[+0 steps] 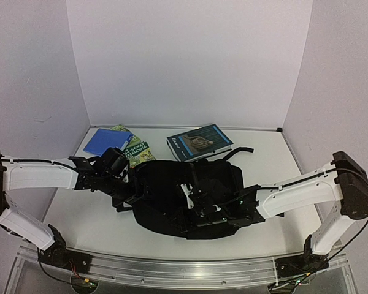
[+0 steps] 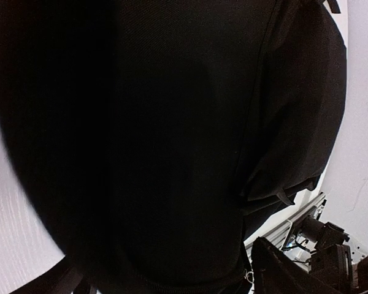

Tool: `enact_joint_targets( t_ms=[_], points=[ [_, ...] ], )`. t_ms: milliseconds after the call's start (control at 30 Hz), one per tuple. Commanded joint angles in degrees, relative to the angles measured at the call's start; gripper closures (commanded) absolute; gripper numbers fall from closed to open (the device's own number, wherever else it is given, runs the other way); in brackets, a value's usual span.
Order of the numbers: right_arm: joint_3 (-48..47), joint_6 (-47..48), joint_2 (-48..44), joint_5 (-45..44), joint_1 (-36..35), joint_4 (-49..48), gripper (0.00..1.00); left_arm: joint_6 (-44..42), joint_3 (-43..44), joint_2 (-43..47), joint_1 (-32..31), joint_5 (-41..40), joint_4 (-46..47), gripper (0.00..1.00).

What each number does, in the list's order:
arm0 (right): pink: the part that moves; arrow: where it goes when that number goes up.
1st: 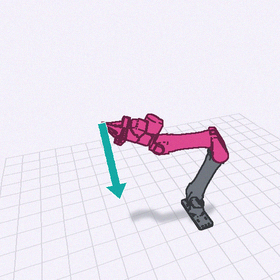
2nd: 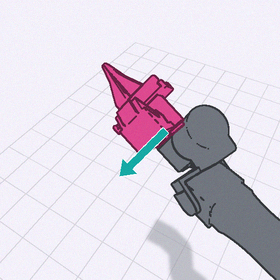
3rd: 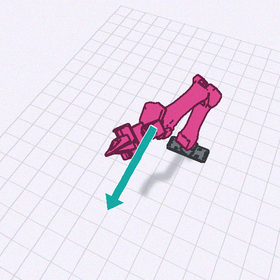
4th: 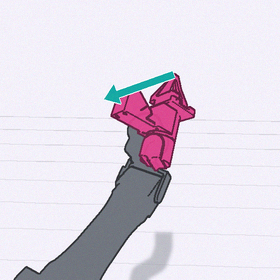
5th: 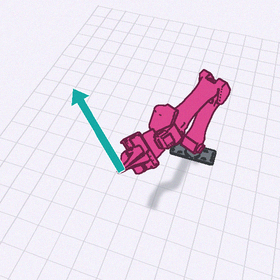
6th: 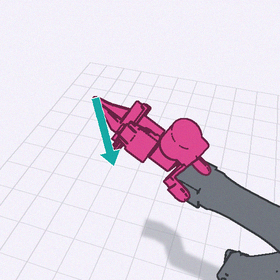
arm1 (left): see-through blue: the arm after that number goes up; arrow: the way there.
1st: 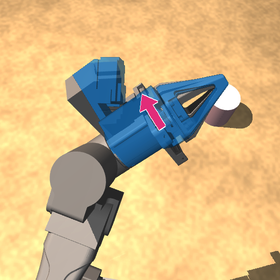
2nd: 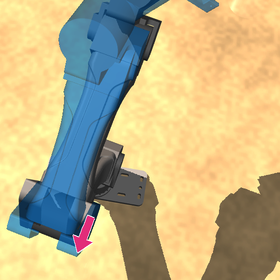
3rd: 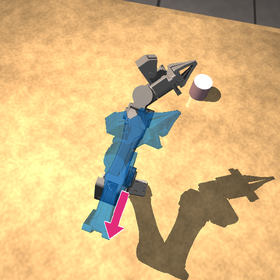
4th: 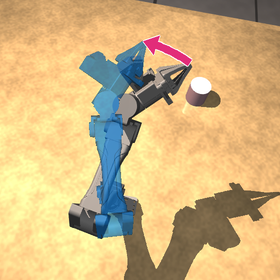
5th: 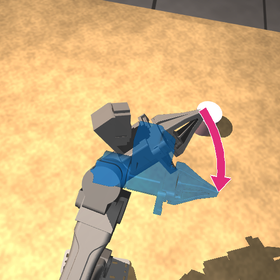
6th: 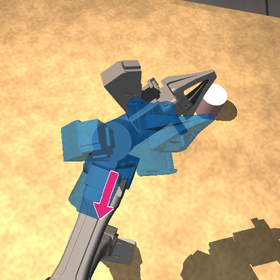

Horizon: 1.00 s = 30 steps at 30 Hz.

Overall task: Pack the student bag
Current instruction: Unzip the student bag at the center of the board.

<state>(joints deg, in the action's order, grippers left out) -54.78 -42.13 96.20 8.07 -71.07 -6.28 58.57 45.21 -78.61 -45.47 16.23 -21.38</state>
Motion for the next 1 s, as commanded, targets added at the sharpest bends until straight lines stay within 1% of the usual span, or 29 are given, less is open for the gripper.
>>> enact_joint_targets(
  t_ms=[0, 133, 233, 267, 400, 467, 733, 967],
  points=[
    [-2.35, 1.0, 0.64, 0.63, -0.39, -1.17, 1.0, 2.22, 2.27, -3.08, -0.9, -1.03, 3.2, 0.25],
    [-1.58, 0.66, -0.05, 0.71, -0.4, -1.37, 1.0, 2.35, 2.97, -5.26, -1.02, -1.9, 2.69, 0.58],
    [-0.89, 0.24, -0.71, 0.61, -0.38, -1.36, 1.0, 2.67, 2.47, -4.68, -1.02, -3.38, 2.24, 0.77],
    [-0.52, -0.16, -0.91, 0.58, -0.4, -1.36, 1.0, 2.68, 2.39, -4.23, -1.02, -3.95, 1.81, 0.82],
    [1.04, -2.33, -1.19, 0.37, -0.37, -0.68, 1.0, 2.46, 1.75, -2.13, -1.03, -5.7, 0.16, 0.97],
    [1.99, -3.49, -1.47, 0.28, -0.38, 0.18, 1.0, 2.5, 1.04, -0.99, -1.02, -6.44, -0.43, 1.0],
    [6.06, -7.68, -5.37, -3.12, -0.38, 4.32, 1.0, 0.97, -1.87, 2.63, -0.75, -7.16, -1.35, 1.0],
    [7.01, -11.84, -4.42, -6.89, 0.03, 9.81, 1.0, -2.52, -3.38, 4.53, 0.71, -6.53, -2.74, 1.0]
  ],
)
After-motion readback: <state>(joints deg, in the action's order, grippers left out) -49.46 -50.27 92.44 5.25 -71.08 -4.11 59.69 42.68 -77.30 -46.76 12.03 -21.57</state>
